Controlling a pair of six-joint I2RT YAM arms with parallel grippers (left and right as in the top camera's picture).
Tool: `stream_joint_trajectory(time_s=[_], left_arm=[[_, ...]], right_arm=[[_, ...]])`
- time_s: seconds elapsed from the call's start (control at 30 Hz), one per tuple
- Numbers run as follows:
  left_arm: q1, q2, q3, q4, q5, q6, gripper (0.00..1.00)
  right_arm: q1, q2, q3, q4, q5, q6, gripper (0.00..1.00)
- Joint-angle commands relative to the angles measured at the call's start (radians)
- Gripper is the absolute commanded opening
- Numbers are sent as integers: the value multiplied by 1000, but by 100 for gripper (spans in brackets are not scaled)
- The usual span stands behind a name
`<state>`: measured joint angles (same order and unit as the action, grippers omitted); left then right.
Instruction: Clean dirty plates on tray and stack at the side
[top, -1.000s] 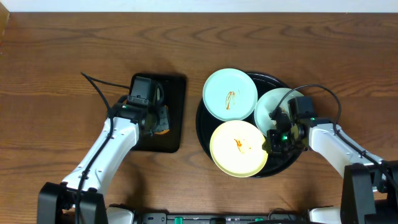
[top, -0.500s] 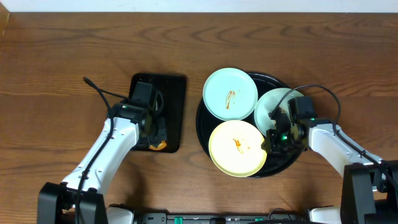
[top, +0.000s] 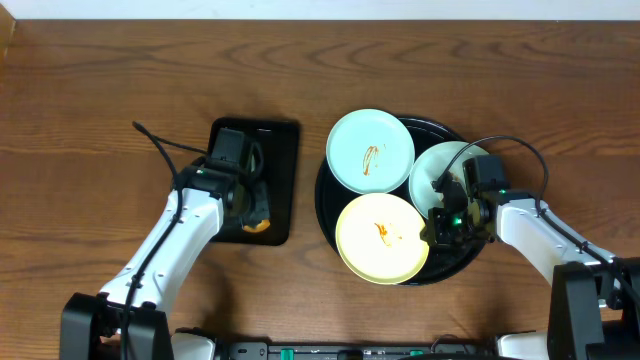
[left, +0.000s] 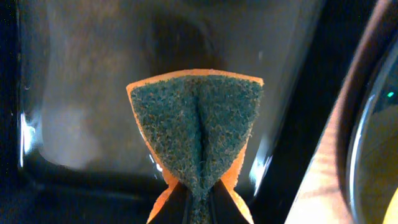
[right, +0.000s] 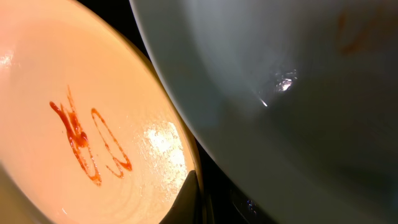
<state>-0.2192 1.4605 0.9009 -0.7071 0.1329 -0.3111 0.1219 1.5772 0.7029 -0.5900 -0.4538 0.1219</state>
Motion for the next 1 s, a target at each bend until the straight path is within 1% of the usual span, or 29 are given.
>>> stream_joint_trajectory(time_s=[0.0,0.1,0.2,0.33,0.47,0.57,0.67,0.77,0.97], left_arm=[[0,-13,45,45,9,13,7],[0,-25,53,129,-6,34,7],[0,-50,53,218,-82,34,7],[0,-94,53,324,-170,64,8],[0,-153,53,436,-191,156,7],[0,-188,53,502,-204,188,7],[0,-218,53,548,-237,188,8],[0,-242,53,582,-239,225,7],[0,-283,53,621,-239,230,8]], right_arm=[[-2,11,-11,0,-10,-3,1],[-2,11,-11,0,-11,-3,1],[-2,11,-11,0,-11,-3,1],[-2,11,-11,0,-10,-3,1],[-2,11,-11,0,-10,-3,1],[-2,11,-11,0,-10,-3,1],[-2,11,-11,0,-10,-3,1],[-2,11,-11,0,-10,-3,1],[-2,11,-11,0,-10,-3,1]])
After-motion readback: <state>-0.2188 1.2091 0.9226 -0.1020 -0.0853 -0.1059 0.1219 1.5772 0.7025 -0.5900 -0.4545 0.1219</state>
